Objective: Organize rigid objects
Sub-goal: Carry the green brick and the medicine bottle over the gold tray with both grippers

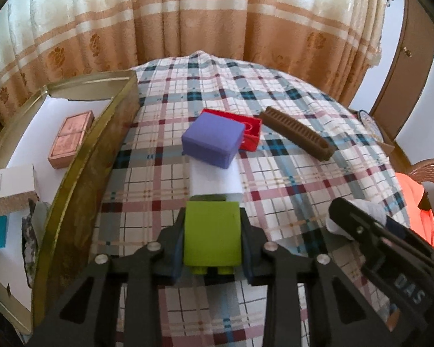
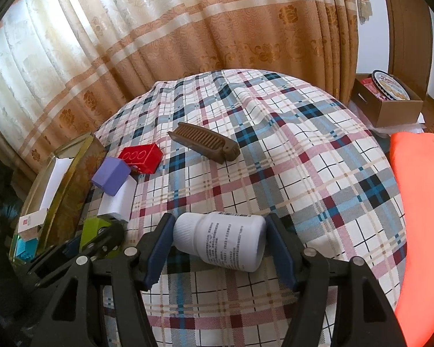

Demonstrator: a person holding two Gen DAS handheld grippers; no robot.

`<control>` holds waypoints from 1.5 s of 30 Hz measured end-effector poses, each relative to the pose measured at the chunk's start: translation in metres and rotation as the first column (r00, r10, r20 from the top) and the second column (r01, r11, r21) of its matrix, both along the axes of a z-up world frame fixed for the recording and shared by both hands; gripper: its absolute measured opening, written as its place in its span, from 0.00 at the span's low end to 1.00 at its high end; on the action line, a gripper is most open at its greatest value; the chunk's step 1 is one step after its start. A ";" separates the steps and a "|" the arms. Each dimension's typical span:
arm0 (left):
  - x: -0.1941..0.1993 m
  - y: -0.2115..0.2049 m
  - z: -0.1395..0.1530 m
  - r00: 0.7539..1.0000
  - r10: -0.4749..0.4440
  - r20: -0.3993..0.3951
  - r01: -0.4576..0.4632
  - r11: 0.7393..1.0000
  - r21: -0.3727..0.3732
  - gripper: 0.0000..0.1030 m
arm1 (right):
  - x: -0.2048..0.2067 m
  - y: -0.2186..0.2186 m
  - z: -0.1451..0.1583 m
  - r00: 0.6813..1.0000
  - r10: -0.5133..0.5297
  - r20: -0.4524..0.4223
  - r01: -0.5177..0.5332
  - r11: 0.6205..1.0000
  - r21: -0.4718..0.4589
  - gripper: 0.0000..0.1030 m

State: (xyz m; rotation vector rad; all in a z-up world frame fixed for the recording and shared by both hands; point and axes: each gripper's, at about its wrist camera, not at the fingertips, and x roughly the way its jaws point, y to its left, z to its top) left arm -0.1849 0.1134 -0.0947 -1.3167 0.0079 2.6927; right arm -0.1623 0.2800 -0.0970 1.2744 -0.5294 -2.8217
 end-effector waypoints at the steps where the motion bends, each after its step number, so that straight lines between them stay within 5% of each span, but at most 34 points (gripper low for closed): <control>1: 0.004 0.000 0.003 1.000 -0.008 -0.020 0.008 1.000 0.002 0.30 | 0.000 0.000 0.000 1.000 -0.004 0.000 0.004 1.000 0.002 0.64; 11: 0.019 -0.015 0.032 0.993 -0.013 -0.121 0.015 1.000 0.013 0.30 | 0.006 0.003 0.005 0.998 -0.063 -0.018 0.064 0.997 0.037 0.64; 22: 0.028 -0.040 0.048 0.985 0.021 -0.174 -0.016 1.000 0.027 0.30 | 0.032 -0.013 0.035 0.973 -0.107 -0.204 0.136 0.981 0.136 0.64; 45: 0.024 -0.109 0.062 0.968 0.141 -0.209 -0.135 0.990 0.041 0.30 | 0.021 -0.100 0.064 0.967 0.039 -0.252 -0.003 0.990 0.143 0.64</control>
